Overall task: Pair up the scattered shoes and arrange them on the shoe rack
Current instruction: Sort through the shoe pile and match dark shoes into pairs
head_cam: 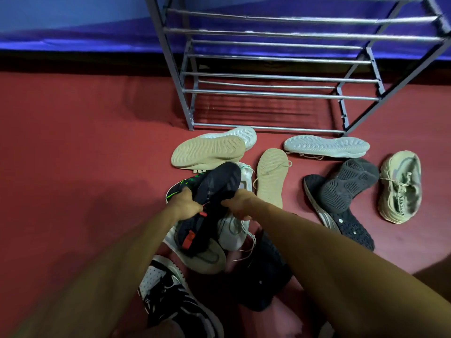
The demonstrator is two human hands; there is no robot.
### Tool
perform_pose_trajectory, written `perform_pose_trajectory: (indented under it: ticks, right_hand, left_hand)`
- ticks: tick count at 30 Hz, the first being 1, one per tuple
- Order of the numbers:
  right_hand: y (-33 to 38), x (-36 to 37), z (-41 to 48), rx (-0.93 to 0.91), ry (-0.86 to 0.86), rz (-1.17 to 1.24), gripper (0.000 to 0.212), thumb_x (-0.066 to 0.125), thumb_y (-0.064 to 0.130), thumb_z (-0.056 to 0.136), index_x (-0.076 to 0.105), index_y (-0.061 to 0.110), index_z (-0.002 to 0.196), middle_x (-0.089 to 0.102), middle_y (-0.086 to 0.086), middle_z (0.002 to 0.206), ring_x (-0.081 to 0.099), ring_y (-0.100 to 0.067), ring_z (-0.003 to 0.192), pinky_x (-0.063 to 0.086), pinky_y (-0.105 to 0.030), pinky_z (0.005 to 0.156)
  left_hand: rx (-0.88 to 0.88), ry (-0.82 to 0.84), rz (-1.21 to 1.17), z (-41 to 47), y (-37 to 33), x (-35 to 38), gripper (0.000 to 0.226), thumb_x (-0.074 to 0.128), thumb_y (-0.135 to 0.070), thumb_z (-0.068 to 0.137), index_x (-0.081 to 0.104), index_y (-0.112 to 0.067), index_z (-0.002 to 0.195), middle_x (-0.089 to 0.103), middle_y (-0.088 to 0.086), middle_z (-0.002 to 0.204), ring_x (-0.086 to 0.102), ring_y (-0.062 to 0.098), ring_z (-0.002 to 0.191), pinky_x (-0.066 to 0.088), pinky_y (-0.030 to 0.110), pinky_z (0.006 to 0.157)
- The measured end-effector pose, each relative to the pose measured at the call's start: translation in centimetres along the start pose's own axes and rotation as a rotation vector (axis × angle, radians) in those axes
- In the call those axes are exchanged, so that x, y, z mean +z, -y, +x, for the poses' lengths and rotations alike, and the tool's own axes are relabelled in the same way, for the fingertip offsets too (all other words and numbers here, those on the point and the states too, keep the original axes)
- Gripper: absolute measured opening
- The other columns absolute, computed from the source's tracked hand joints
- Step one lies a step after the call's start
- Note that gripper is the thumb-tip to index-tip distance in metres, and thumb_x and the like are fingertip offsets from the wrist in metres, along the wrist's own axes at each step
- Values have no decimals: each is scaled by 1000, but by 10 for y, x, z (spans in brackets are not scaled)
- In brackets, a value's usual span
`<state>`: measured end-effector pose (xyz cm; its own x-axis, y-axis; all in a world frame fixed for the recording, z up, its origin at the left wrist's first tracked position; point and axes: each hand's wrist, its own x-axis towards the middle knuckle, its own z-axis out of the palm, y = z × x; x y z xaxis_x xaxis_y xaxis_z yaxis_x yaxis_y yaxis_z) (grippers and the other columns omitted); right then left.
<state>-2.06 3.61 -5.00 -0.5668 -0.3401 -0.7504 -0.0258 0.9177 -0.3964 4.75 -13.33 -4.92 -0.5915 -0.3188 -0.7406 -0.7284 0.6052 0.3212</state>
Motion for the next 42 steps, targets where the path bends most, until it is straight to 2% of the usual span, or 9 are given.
perform_pose_trajectory:
  ticks: [4, 7, 9, 13, 18, 23, 33, 38, 42]
  right_hand:
    - [4, 0, 2, 17, 44, -39, 23, 51, 17, 95, 66, 8, 80, 66, -7, 73, 60, -16, 57, 34, -14, 35]
    - [7, -2, -1, 23, 20, 13, 24, 54, 11, 93, 70, 2, 108, 71, -17, 107, 65, -27, 90, 48, -23, 65]
    - [7, -6, -7, 4, -1, 51, 27, 54, 10, 93, 68, 2, 114, 69, -18, 111, 58, -24, 86, 49, -29, 74]
    - [4, -18, -23, -5, -8, 4, 23, 47, 12, 93, 69, 10, 86, 67, -7, 79, 57, -18, 68, 35, -13, 39]
    - [-5, -35, -43, -57, -69, 109, 30, 44, 18, 97, 60, 9, 73, 66, -14, 88, 58, -21, 68, 42, -21, 51]
    - [-26, -67, -68, -65, -165, 382, 14, 53, 14, 96, 58, 14, 83, 62, -12, 93, 58, -20, 69, 52, -29, 65]
    - [-60, -118, -112, -61, -283, 668, 24, 67, 29, 91, 62, 8, 81, 68, -8, 80, 62, -19, 57, 42, -20, 45]
    - [-71, -149, -138, -135, -365, 868, 22, 67, 25, 88, 62, 4, 86, 63, -17, 79, 56, -26, 67, 35, -22, 47]
    - [-71, -173, -160, -215, -532, 979, 16, 65, 24, 86, 55, 12, 83, 54, -5, 69, 48, -19, 57, 38, -24, 51]
  left_hand:
    - [7, 1, -42, -2, 0, 0, 35, 70, -18, 85, 52, -8, 113, 60, 7, 107, 60, 24, 98, 49, 33, 82]
    - [15, 0, -33, -3, 1, 0, 17, 68, -11, 83, 54, -11, 74, 56, 5, 79, 57, 21, 76, 44, 28, 66]
    - [18, 0, -8, -6, -1, 1, 27, 63, -7, 84, 49, -12, 62, 51, 4, 67, 50, 20, 66, 37, 25, 57]
    - [48, 5, 47, -18, -9, 0, 25, 58, -14, 87, 46, -15, 65, 50, 3, 69, 49, 19, 65, 35, 25, 50]
    - [79, 16, -38, -33, -30, -2, 20, 52, -17, 93, 49, -15, 73, 51, 6, 75, 53, 22, 69, 47, 28, 60]
    - [139, -4, -73, -56, -65, -8, 24, 52, -22, 94, 52, -17, 71, 55, 2, 73, 54, 16, 64, 45, 20, 48]
    - [274, 13, -208, -99, -142, -23, 14, 51, -19, 91, 65, -13, 92, 71, 8, 95, 70, 20, 91, 60, 36, 83]
    - [368, -33, -202, -124, -183, -37, 13, 52, -21, 89, 64, -17, 85, 69, 4, 89, 67, 19, 85, 56, 30, 68]
    - [446, -26, -220, -148, -220, -51, 14, 53, -23, 88, 66, -20, 83, 67, -2, 82, 64, 15, 76, 55, 27, 62]
